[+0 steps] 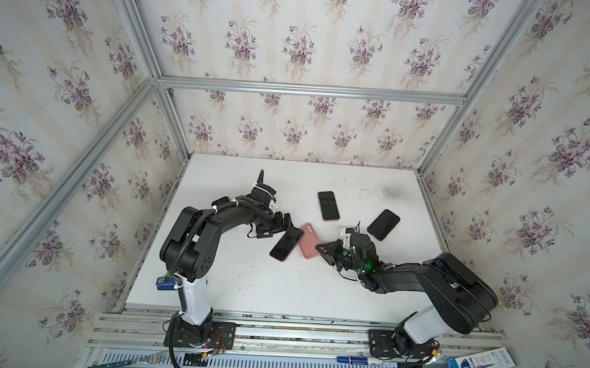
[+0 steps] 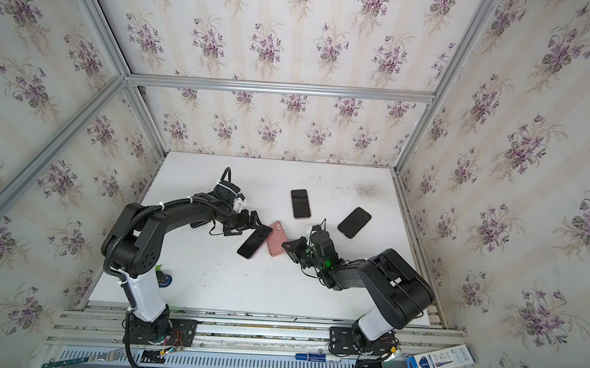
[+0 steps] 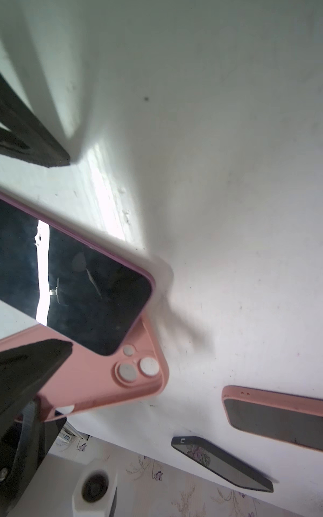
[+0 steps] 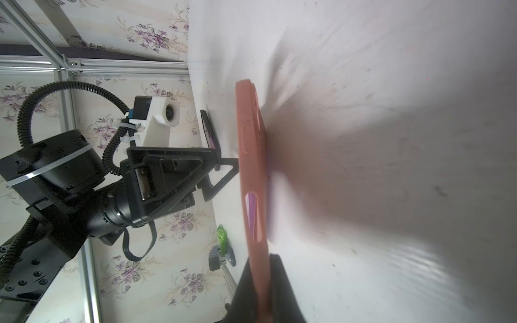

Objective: Take the phone out of the phone case
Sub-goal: Place the phone at the center of the table.

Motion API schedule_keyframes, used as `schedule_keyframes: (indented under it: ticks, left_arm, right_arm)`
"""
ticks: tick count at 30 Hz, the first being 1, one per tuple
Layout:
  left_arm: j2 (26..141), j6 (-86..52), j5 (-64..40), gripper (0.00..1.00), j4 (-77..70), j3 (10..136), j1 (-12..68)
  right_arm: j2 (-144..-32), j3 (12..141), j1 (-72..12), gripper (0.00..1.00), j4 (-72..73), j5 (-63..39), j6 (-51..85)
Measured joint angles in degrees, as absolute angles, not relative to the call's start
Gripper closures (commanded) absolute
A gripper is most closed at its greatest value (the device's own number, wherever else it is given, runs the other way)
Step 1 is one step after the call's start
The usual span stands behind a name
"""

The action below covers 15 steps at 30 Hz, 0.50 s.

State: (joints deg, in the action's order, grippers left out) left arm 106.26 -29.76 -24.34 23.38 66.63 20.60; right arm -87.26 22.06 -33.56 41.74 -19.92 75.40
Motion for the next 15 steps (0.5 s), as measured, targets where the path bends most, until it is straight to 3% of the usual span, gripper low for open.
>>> schedule_keyframes:
  ticks: [10, 15]
  left_arm:
    - [103.09, -31.24, -26.13, 0.01, 22.63, 65.23, 20.21]
    - [101.45, -31.86, -27.18, 0.01, 22.37, 63.81, 19.46]
  right_arm:
    - [-83.77, 34.2, -36.62, 1.0, 15.16, -12.05, 62.81]
    - [-84.82, 33.52, -39.03, 1.0, 13.56, -8.34, 61.54]
